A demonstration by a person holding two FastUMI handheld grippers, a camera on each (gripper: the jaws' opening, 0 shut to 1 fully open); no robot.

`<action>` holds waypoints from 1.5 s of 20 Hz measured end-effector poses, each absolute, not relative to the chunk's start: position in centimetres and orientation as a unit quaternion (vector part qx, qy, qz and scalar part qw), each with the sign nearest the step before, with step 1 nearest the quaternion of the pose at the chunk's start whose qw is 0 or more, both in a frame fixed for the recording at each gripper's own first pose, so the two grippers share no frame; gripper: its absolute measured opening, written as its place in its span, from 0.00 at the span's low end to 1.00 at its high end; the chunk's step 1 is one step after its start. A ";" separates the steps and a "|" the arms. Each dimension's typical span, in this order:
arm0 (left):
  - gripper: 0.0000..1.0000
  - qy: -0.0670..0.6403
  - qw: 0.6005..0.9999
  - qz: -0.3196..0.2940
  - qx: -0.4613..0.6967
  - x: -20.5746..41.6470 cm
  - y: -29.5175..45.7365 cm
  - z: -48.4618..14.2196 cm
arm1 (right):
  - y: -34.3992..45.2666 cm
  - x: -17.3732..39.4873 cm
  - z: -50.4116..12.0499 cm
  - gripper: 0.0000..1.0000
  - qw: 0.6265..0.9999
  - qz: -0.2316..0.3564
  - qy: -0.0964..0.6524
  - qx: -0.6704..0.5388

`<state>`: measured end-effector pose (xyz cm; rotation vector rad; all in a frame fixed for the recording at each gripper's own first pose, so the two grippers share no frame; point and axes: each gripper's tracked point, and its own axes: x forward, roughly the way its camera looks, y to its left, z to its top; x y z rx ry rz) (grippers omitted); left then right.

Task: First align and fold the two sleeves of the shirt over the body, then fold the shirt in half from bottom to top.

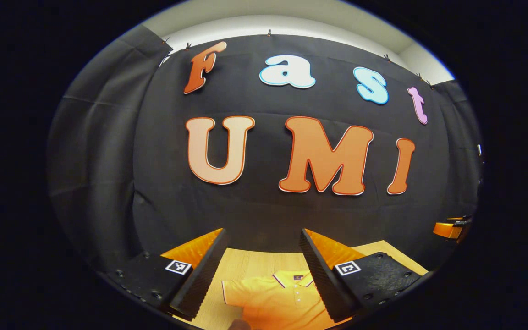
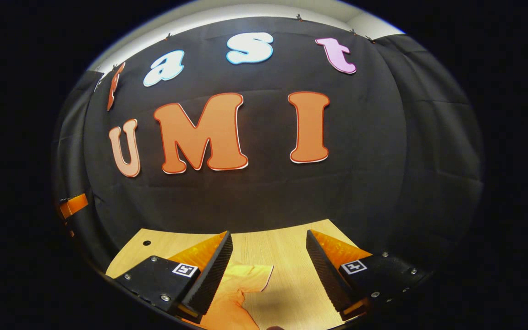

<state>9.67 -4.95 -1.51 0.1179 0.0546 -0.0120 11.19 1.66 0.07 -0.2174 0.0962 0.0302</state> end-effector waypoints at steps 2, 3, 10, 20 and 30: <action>0.97 0.025 0.998 -0.013 0.058 10.1 -4.3 -1.5 | 1.9 11.9 -0.5 0.98 0.992 0.000 0.065 -0.108; 0.97 0.026 0.998 -0.013 0.058 10.4 -3.7 -1.6 | 2.0 12.4 -0.7 0.98 0.992 -0.007 0.072 -0.107; 0.97 0.027 0.998 -0.002 0.054 10.9 -0.3 -1.8 | 3.6 19.2 -3.1 0.98 0.983 0.015 0.172 -0.064; 0.98 0.032 0.994 0.065 0.078 9.8 6.8 -2.5 | 1.2 26.7 -14.2 0.98 0.922 -0.041 0.373 -0.096; 0.97 0.066 0.992 0.080 0.067 9.8 8.1 -4.7 | -3.1 28.1 -26.6 0.99 0.842 -0.075 0.516 -0.137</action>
